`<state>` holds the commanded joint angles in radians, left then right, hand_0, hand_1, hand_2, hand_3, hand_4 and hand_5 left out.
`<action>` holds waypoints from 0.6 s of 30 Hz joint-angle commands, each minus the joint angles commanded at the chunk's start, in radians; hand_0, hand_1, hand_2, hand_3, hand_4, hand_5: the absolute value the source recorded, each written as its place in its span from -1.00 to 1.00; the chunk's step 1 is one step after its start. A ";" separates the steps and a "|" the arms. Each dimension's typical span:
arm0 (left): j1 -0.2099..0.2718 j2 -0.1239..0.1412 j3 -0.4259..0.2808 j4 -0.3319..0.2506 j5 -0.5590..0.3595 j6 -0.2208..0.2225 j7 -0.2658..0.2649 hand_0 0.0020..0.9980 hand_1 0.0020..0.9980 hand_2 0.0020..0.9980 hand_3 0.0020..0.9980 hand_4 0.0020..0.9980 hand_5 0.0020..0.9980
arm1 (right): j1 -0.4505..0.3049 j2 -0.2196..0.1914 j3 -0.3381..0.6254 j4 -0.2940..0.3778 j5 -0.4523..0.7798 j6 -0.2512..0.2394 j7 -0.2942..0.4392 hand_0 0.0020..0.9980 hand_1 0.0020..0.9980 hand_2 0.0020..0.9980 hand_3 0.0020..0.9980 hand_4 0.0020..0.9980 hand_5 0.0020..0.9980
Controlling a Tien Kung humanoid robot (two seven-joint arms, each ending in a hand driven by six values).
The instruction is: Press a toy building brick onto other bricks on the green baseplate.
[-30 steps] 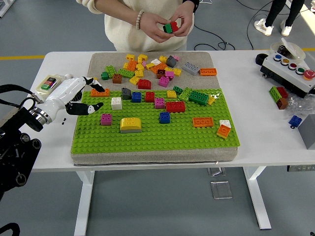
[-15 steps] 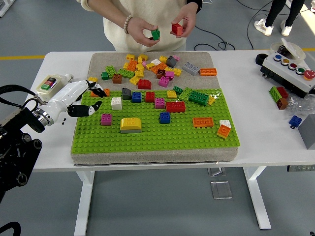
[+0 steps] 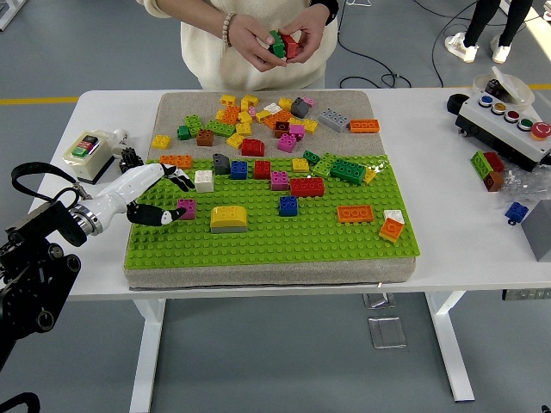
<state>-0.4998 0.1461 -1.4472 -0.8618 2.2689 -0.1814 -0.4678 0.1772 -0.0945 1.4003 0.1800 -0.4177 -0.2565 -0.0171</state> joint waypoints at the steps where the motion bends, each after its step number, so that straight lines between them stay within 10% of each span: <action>1: -0.002 -0.001 0.001 0.003 0.000 -0.001 0.001 0.64 0.48 0.33 0.35 0.61 -0.73 | 0.000 0.000 0.000 0.000 0.000 0.000 0.000 0.48 0.31 0.41 0.18 0.83 0.00; 18: -0.054 0.018 0.077 0.064 0.000 0.027 -0.017 0.68 0.50 0.38 0.35 0.67 -0.72 | 0.004 -0.001 0.006 0.000 0.003 0.006 0.007 0.48 0.31 0.41 0.18 0.83 0.00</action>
<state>-0.5541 0.1642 -1.3703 -0.7978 2.2689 -0.1544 -0.4844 0.1809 -0.0953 1.4063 0.1800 -0.4148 -0.2507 -0.0103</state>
